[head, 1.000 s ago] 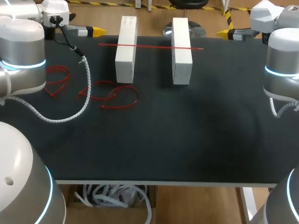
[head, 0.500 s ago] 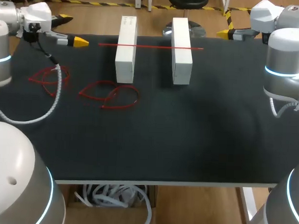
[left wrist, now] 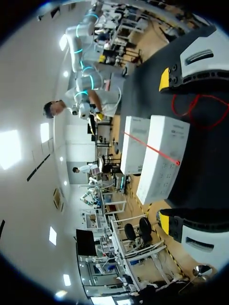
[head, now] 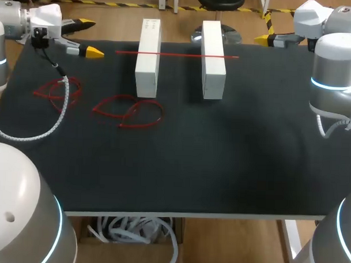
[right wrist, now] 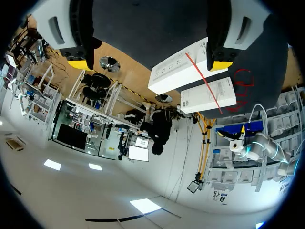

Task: Grab the tape and strap the tape.

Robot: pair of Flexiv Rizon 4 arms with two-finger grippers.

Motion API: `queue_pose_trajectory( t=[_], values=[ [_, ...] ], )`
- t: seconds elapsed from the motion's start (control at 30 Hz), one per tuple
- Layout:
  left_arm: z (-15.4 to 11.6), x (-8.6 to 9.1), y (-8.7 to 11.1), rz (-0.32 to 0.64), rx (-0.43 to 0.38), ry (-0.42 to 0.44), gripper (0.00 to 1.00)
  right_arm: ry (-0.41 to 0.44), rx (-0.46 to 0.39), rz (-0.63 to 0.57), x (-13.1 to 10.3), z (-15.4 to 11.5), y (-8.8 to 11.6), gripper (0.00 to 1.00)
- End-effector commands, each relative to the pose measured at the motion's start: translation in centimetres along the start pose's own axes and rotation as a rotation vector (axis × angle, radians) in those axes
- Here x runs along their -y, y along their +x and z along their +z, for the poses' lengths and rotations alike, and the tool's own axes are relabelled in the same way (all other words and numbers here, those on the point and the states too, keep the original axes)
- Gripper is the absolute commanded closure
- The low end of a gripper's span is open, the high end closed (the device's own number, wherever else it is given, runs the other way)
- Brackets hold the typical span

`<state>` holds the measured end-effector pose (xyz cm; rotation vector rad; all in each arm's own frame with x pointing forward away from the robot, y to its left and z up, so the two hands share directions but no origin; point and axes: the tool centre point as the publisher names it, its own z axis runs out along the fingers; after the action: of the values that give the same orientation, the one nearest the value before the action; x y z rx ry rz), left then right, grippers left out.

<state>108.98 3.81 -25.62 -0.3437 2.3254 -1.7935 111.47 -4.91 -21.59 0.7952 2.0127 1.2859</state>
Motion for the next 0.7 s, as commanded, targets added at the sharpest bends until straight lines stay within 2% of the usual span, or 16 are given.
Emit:
queue_pose_trajectory(
  t=[0.03, 0.07, 0.13, 0.2, 0.23, 0.27, 0.3, 0.37, 0.4, 0.43, 0.5, 0.57, 0.63, 0.7],
  values=[
    [0.7, -0.3, -0.3, 0.005, -0.025, 0.000, 0.51, -0.002, -0.001, 0.000, 0.1, 0.0, 0.0, 0.00],
    [0.8, -0.4, -0.3, 0.005, -0.028, -0.003, 0.56, -0.002, -0.001, 0.000, 0.1, 0.0, 0.0, 0.00],
    [1.0, -0.5, -0.2, 0.005, -0.039, 0.000, 0.53, -0.002, -0.001, 0.000, 0.1, 0.0, 0.0, 0.00],
    [1.2, -0.6, -0.2, 0.009, -0.054, -0.004, 0.48, -0.002, -0.001, 0.000, 0.1, 0.0, 0.0, 0.00],
    [1.3, -0.7, -0.2, 0.010, -0.057, -0.007, 0.38, -0.002, -0.001, 0.000, 0.1, 0.0, 0.0, 0.00],
    [1.3, -0.7, -0.2, 0.010, -0.067, -0.006, 0.38, -0.002, -0.001, 0.000, 0.1, 0.0, 0.0, 0.00],
    [1.4, -0.8, -0.2, 0.011, -0.068, -0.008, 0.50, -0.002, -0.001, 0.000, 0.1, 0.0, 0.0, 0.00],
    [1.6, -1.0, -0.3, 0.011, -0.071, -0.016, 0.50, -0.002, -0.001, 0.000, 0.1, 0.0, 0.0, 0.00],
    [1.6, -1.1, -0.4, 0.010, -0.082, -0.013, 0.42, -0.002, -0.001, 0.000, 0.1, 0.0, 0.0, 0.00],
    [1.7, -1.1, -0.4, 0.010, -0.082, -0.014, 0.52, -0.002, -0.001, 0.000, 0.1, 0.0, 0.0, 0.00],
    [1.9, -1.3, -0.5, 0.010, -0.089, -0.018, 0.54, -0.002, -0.001, 0.000, 0.1, 0.0, 0.0, 0.00],
    [2.0, -1.4, -0.6, 0.012, -0.101, -0.017, 0.49, -0.002, -0.001, 0.000, 0.1, 0.0, 0.0, 0.00],
    [2.2, -1.4, -0.7, 0.011, -0.112, -0.012, 0.53, -0.002, -0.001, 0.000, 0.1, 0.0, 0.0, 0.00],
    [2.3, -1.5, -0.8, 0.013, -0.121, -0.009, 0.61, -0.002, -0.001, 0.000, 0.1, 0.0, 0.0, 0.00]
  ],
)
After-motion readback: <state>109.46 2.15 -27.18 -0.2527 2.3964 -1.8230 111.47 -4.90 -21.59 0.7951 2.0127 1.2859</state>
